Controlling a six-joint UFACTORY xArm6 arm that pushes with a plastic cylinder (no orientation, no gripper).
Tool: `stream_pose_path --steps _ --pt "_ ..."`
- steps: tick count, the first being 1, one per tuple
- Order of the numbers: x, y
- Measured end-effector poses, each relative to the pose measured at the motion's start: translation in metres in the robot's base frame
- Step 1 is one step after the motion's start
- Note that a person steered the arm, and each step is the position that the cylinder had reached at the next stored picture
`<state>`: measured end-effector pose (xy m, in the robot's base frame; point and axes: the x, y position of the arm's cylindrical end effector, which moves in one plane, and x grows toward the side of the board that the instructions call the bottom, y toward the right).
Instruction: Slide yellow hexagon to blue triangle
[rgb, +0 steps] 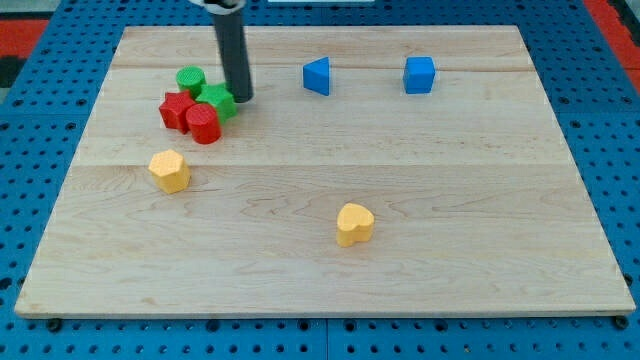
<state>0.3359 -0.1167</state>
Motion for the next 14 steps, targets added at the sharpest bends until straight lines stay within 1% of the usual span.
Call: stream_pose_path --steps 1,2,3,4,5,7,8,9,10,11,12,14 --pt "0.048 0.059" --pt "0.119 0.014" --pt "0.162 -0.061" --pt "0.184 -0.117" --pt "0.173 -0.124" --pt "0.158 -0.077" --pt "0.158 -0.053" --pt "0.155 -0.065" --pt "0.154 -0.106" --pt "0.124 -0.11" --pt "0.112 -0.072" --pt "0.155 -0.013"
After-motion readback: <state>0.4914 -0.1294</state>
